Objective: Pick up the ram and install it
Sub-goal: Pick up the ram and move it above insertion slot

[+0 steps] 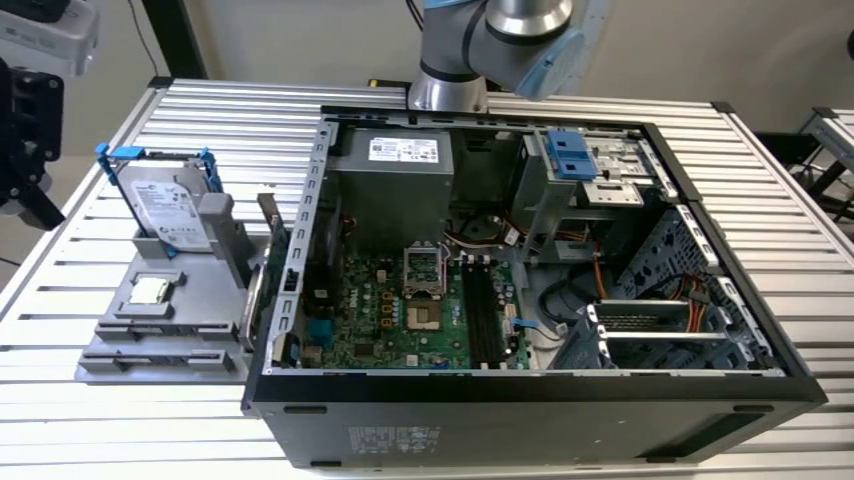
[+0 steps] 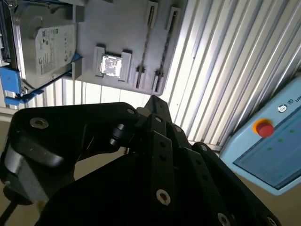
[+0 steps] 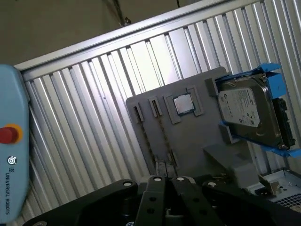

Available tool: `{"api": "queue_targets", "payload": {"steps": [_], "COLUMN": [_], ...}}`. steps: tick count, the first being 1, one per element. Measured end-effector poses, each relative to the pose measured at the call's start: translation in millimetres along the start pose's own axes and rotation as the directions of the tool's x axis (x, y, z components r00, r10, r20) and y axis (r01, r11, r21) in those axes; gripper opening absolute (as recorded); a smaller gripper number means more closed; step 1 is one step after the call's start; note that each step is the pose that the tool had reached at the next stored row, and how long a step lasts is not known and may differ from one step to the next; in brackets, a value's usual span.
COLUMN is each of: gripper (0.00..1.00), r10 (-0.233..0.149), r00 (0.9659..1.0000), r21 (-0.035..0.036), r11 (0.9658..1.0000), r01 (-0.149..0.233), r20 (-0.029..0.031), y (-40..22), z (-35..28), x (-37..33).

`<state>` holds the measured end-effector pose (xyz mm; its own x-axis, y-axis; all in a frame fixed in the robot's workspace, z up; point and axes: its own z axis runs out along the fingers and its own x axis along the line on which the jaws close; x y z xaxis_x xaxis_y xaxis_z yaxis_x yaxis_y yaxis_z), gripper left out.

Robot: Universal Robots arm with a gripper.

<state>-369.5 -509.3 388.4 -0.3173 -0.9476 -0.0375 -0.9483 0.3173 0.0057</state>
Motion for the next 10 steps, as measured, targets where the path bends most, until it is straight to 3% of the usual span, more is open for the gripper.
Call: {"api": "queue_targets", "payload": {"steps": [5, 10], "gripper": [0.0, 0.0], "r10": [-0.091, -0.18], "r00": [0.9958, 0.9836], "r21": [-0.0027, -0.0053], "r11": [0.9958, 0.9836], "r01": [0.091, 0.18], "r20": [-0.0001, 0.0001], "y": [0.0, 0.0], "z": [0.5, 1.0], "x": [0.0, 0.0]}}
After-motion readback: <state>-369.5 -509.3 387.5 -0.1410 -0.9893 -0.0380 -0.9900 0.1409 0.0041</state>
